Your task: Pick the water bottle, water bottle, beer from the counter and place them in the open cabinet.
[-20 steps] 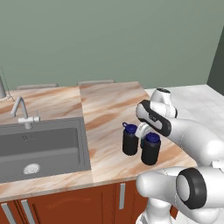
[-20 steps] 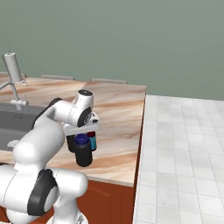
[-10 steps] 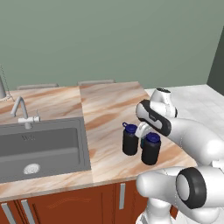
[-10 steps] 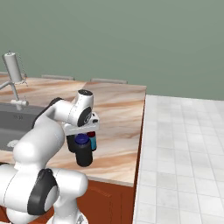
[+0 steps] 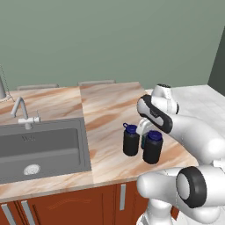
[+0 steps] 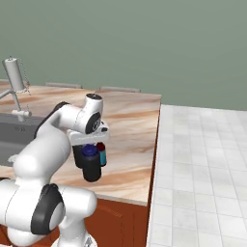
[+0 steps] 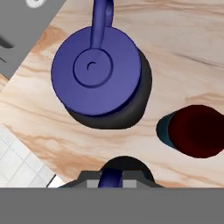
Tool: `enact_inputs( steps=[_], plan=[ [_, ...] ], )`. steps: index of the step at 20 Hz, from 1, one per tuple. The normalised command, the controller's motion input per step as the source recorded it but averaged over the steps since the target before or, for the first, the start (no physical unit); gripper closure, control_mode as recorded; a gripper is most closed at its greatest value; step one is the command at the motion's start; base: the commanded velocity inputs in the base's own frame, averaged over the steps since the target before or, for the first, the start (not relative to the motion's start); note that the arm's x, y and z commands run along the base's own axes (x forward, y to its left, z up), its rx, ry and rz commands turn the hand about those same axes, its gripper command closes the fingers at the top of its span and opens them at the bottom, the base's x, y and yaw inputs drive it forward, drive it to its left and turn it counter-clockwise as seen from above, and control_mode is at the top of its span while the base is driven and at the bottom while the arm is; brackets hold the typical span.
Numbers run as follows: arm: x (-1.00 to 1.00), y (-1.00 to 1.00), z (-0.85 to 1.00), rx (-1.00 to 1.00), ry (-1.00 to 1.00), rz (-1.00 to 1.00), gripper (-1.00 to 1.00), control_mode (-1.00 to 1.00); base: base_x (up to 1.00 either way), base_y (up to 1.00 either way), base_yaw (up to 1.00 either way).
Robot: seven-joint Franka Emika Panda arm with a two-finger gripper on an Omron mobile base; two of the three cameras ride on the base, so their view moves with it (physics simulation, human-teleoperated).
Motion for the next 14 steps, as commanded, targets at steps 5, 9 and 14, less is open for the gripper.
enact_inputs(
  steps=[5, 9, 14],
  plan=[
    [0.00, 0.00, 0.51, 0.00, 0.09, 0.04, 1.00, -1.00, 0.00, 0.00, 0.00],
    [-0.06, 0.00, 0.54, 0.00, 0.05, 0.11, 1.00, -1.00, 0.00, 0.00, 0.00],
    [-0.36, 0.00, 0.68, 0.00, -0.02, 0.14, 1.00, -1.00, 0.00, 0.00, 0.00]
  ],
)
